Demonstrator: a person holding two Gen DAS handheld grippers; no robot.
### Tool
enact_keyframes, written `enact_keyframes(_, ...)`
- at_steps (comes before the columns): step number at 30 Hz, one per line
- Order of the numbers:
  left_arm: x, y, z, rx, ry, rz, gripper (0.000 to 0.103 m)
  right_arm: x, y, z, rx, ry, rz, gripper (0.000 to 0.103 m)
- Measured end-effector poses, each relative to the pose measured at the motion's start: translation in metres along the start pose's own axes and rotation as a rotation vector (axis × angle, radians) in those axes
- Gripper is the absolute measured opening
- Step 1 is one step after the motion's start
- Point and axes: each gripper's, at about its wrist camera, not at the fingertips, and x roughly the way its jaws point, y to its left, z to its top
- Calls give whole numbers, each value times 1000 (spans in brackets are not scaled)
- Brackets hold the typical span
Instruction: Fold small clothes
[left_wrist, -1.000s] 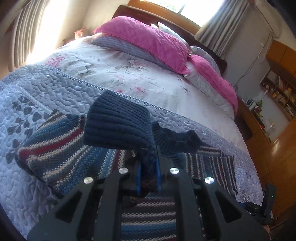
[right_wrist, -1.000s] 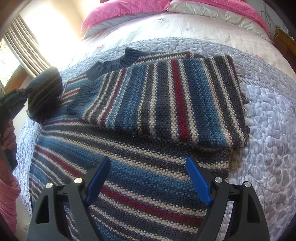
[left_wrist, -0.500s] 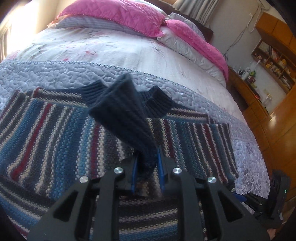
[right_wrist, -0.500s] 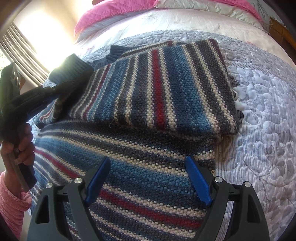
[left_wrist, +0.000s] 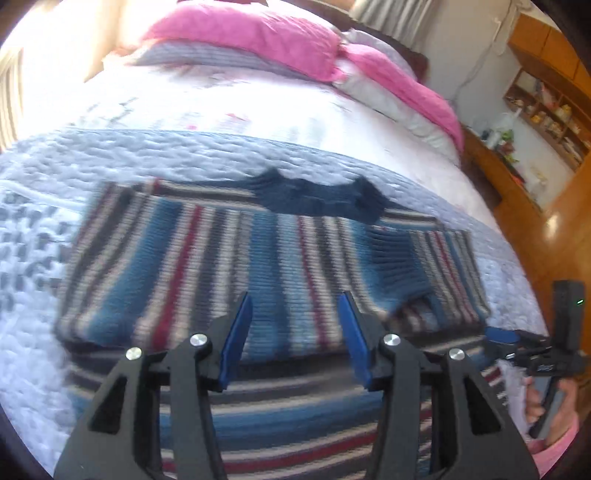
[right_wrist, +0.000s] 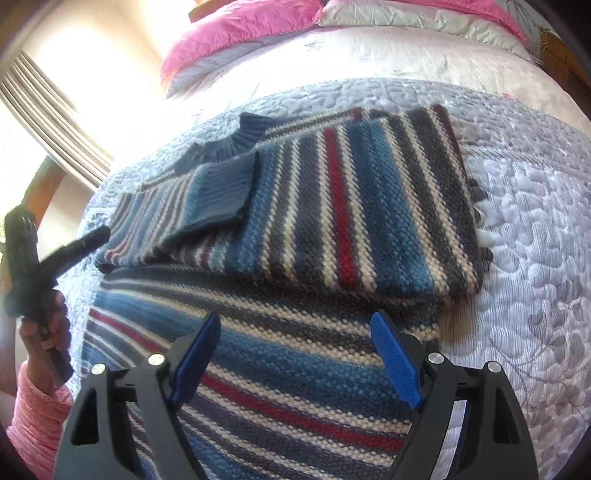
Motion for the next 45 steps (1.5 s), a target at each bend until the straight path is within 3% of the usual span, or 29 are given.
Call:
enact_keyframes(3, -10, 39, 5, 3, -3, 132, 47, 7, 18, 28, -22, 11, 25, 84)
enact_keyframes(7, -13, 71, 8, -48, 20, 145, 47, 46, 25, 66, 52, 88, 94, 72)
enact_keyframes(11, -23, 91, 7, -109, -8, 134, 49, 82, 31, 82, 99, 160, 115, 63)
enact_keyframes(12, -24, 94, 8, -112, -15, 147, 49, 87, 33, 84, 102, 163, 106, 55)
enact_keyframes(13, -26, 96, 7, -115, -20, 165, 49, 88, 37, 86, 81, 157, 96, 39)
enact_keyframes(16, -28, 108, 9, -130, -27, 208, 49, 84, 47, 87, 12, 132, 51, 14)
enact_keyframes(18, -30, 117, 11, -166, -42, 234, 49, 73, 48, 86, -8, 95, 66, 9)
enact_keyframes(21, -28, 125, 12, -204, -42, 246, 49, 49, 37, 87, 45, 17, 129, 8)
enact_keyframes(23, -19, 122, 12, -183, -16, 281, 49, 43, 36, 87, 27, -15, 66, 8)
enact_keyframes(25, -7, 117, 10, -156, 9, 302, 49, 48, 34, 85, 18, -7, 3, 8)
enact_keyframes(30, 33, 117, -1, -133, 119, 355, 48, 81, 19, 75, 33, 66, -35, 9)
enact_keyframes(32, 38, 121, -5, -145, 123, 349, 50, 83, 16, 74, 48, 65, -24, 8)
enact_keyframes(35, 29, 124, -6, -178, 123, 324, 50, 70, 13, 72, 47, 63, -4, 17)
enact_keyframes(37, 13, 124, -9, -195, 116, 288, 49, 42, 9, 63, 56, 21, 23, 38)
enact_keyframes(40, -19, 114, -29, -164, 113, 227, 50, 2, 8, 33, 26, -10, 34, 40)
enact_keyframes(45, -70, 93, -94, -90, 178, 158, 60, -37, 8, -50, -8, 19, 18, 44)
